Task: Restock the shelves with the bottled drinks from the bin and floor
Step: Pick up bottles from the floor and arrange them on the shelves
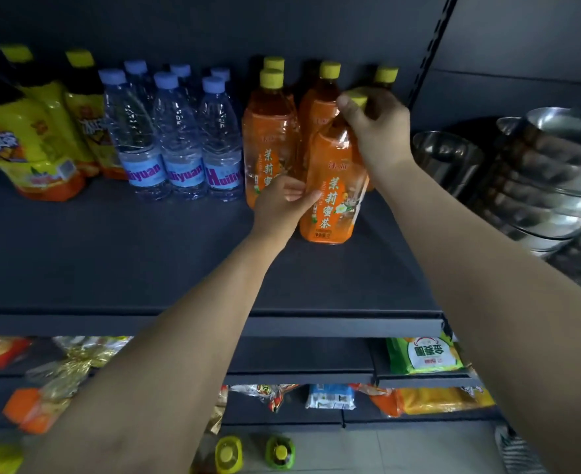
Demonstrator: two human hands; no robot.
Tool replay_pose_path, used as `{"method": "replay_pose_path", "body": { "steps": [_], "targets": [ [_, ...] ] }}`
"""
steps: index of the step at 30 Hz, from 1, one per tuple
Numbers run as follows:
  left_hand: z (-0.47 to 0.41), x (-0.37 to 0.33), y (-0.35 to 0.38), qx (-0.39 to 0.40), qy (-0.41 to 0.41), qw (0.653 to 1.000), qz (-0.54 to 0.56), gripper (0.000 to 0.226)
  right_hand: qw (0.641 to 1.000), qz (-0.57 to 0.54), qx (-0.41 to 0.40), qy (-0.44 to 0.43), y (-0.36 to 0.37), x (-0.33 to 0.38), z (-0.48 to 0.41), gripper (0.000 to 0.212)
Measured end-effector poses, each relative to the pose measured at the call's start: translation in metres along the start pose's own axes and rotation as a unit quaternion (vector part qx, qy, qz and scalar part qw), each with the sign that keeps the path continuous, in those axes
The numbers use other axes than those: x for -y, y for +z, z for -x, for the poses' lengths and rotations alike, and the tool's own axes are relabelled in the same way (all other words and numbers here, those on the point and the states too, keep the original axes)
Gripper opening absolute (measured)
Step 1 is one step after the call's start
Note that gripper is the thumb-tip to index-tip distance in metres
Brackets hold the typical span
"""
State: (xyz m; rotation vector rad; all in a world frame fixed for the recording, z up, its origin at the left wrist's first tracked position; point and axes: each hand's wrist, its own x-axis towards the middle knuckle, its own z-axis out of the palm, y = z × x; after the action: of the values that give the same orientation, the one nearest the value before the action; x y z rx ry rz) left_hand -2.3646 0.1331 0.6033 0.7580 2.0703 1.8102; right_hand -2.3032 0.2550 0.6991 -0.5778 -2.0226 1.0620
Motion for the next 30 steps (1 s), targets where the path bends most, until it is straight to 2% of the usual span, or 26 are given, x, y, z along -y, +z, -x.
{"method": "replay_pose_path", "body": {
  "steps": [4,8,10,12,15,17,21,26,30],
  "targets": [
    [-0.001,0.008,0.001,0.001,-0.022,0.999,0.039,0.043,0.999,0.044,0.013,-0.017,0.002,-0.009,0.0,0.057],
    [0.003,0.002,-0.001,0.006,-0.032,0.998,0.049,0.061,0.999,-0.002,0.035,0.017,0.0,-0.016,0.007,0.062],
    [0.004,-0.002,-0.001,0.019,-0.046,0.998,0.046,0.054,0.998,-0.015,0.042,0.043,0.0,-0.017,0.016,0.069],
    [0.004,-0.004,-0.002,0.021,-0.055,0.997,0.039,0.043,0.996,-0.021,0.052,0.073,0.002,-0.019,0.025,0.087],
    [0.003,-0.009,-0.002,0.027,-0.07,0.997,0.03,0.049,0.994,0.002,0.054,0.095,0.001,-0.029,0.039,0.117],
    [0.004,-0.01,-0.003,0.034,-0.081,0.996,0.033,0.04,0.991,-0.017,0.052,0.118,-0.004,-0.039,0.051,0.111],
    [0.006,-0.008,-0.003,0.026,-0.095,0.994,0.053,0.031,0.984,-0.035,0.083,0.156,-0.006,-0.065,0.071,0.073],
    [0.001,-0.004,-0.004,0.026,-0.089,0.995,0.035,0.021,0.986,0.001,0.062,0.152,0.003,-0.074,0.07,0.063],
    [-0.004,-0.001,-0.005,0.025,-0.075,0.997,0.02,0.023,0.988,0.036,0.056,0.137,0.007,-0.075,0.065,0.06]
  ]
}}
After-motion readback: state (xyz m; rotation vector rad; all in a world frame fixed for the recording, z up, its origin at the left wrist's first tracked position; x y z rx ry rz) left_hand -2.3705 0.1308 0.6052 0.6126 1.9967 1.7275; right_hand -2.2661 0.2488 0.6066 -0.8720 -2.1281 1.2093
